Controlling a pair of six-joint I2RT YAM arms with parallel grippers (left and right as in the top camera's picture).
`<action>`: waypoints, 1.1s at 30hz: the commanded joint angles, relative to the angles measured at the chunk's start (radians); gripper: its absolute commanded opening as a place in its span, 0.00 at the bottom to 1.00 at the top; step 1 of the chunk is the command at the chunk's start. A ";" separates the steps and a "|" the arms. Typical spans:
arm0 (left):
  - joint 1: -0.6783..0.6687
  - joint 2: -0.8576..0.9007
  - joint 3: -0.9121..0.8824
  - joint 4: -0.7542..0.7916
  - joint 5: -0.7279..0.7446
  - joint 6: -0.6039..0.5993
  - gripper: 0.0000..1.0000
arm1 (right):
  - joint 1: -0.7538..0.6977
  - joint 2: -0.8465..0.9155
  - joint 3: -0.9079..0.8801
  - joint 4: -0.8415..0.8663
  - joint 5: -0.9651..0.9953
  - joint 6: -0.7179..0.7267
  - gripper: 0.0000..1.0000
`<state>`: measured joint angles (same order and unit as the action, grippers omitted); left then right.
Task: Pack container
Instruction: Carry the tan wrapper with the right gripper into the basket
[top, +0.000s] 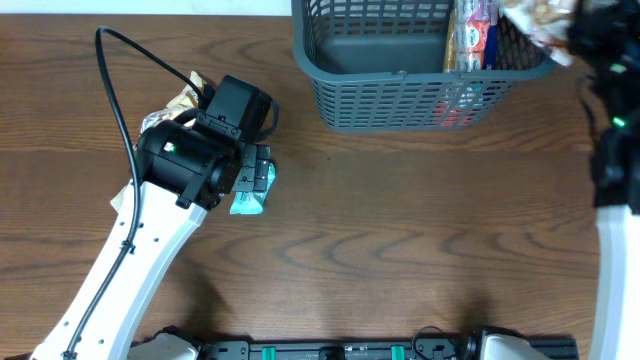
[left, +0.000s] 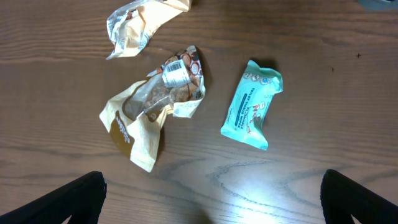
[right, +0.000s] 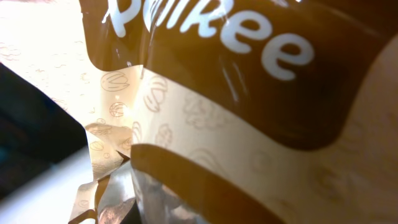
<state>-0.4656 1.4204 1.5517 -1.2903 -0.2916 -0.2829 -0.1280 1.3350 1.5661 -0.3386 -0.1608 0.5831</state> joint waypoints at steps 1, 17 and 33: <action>0.005 0.003 0.016 -0.004 -0.006 -0.036 0.99 | 0.061 0.116 0.006 -0.031 0.102 -0.208 0.01; 0.005 0.003 0.016 -0.003 -0.006 -0.036 0.99 | 0.119 0.348 0.008 -0.074 0.109 -0.304 0.02; 0.005 0.003 0.016 -0.003 -0.006 -0.036 0.99 | 0.116 0.382 0.009 -0.101 0.168 -0.300 0.28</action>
<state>-0.4656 1.4204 1.5517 -1.2903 -0.2916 -0.3107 -0.0185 1.7027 1.5623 -0.4370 -0.0002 0.2905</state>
